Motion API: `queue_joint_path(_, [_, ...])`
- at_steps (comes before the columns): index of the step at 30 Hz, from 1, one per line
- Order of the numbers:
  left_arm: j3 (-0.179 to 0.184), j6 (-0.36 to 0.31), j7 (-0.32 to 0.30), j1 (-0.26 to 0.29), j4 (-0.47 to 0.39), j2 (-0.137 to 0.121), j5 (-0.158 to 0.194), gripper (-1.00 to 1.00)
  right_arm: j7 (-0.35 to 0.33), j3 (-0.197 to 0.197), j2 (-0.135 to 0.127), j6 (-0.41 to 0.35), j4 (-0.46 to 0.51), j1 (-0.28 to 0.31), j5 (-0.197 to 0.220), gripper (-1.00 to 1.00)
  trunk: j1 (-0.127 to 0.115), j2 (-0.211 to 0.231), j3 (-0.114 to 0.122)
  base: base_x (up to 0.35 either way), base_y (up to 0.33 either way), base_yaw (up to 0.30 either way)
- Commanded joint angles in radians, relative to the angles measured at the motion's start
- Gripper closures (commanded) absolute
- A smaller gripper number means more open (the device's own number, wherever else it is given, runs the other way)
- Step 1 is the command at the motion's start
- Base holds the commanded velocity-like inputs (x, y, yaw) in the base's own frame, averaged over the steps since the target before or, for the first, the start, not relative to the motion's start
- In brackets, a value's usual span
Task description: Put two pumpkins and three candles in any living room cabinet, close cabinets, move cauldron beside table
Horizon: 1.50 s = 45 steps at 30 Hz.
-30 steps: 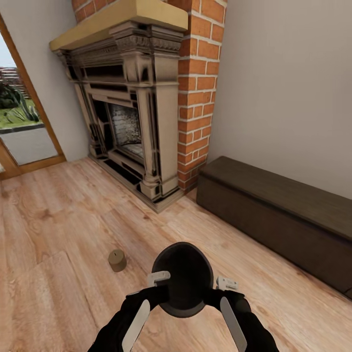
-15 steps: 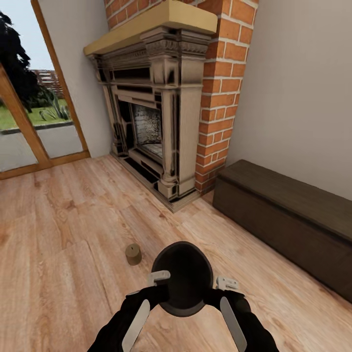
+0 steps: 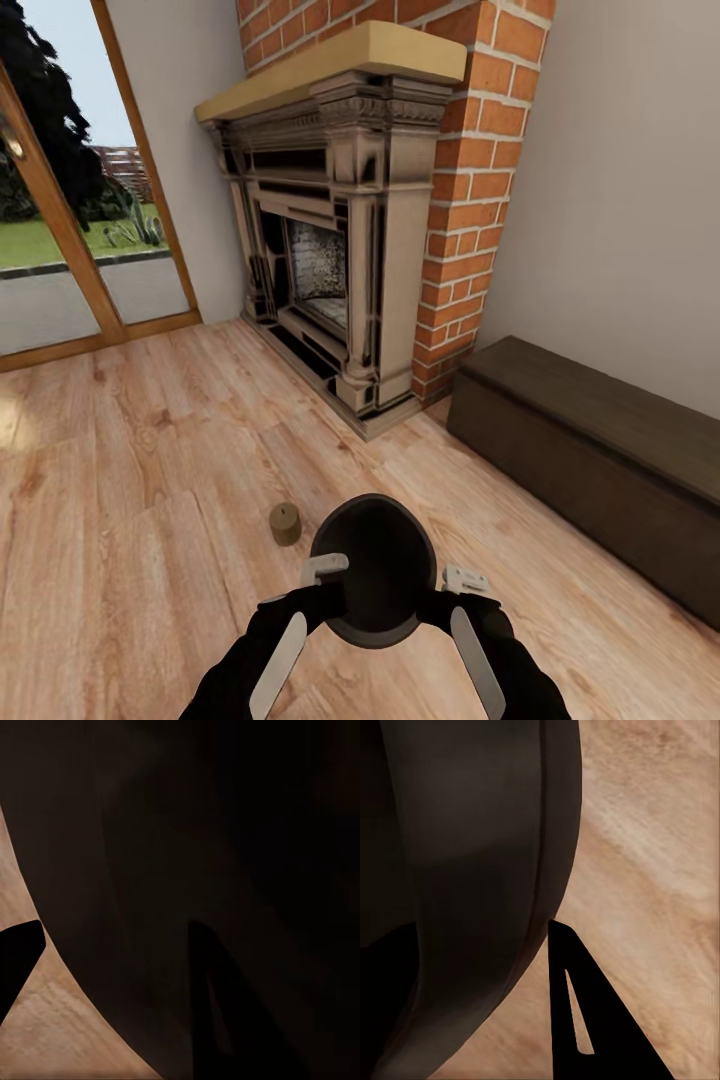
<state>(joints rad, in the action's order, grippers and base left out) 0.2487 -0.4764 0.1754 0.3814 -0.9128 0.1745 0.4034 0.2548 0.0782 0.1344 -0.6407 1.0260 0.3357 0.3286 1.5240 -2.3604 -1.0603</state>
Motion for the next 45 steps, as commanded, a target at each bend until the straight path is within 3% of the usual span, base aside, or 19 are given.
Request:
queue_joint_path(1, [0.003,0.001,0.01,0.001,-0.001,0.0,0.04,1.0,0.009,0.0,-0.001,0.017,0.003,0.001,-0.011,1.0,-0.004,0.007,0.002,0.0,0.0,0.0])
queue_joint_path(5, [0.003,0.001,0.009,0.001,-0.001,0.0,0.04,1.0,0.009,0.0,-0.001,0.017,0.002,0.001,-0.011,1.0,-0.02,0.035,0.015,0.0,0.0,0.0])
queue_joint_path(10, [0.003,0.005,0.009,0.001,-0.002,0.0,0.04,1.0,0.009,0.0,0.0,0.016,0.002,0.001,-0.011,1.0,-0.02,0.035,0.015,0.0,0.0,0.135])
queue_joint_path(33, [0.003,0.004,0.009,0.001,-0.003,0.0,0.04,1.0,0.011,0.0,0.002,0.016,0.002,0.001,-0.013,1.0,-0.02,0.035,0.015,0.0,0.0,0.279])
queue_joint_path(37, [0.004,0.001,0.009,0.001,-0.003,0.0,0.041,1.0,0.011,0.0,0.002,0.016,0.002,0.001,-0.013,1.0,-0.035,0.063,0.027,0.0,0.0,0.281])
queue_joint_path(45, [0.003,0.005,0.008,0.001,-0.004,0.0,0.04,1.0,0.011,0.0,0.002,0.016,0.002,0.001,-0.013,1.0,-0.035,0.063,0.027,0.0,0.0,0.281])
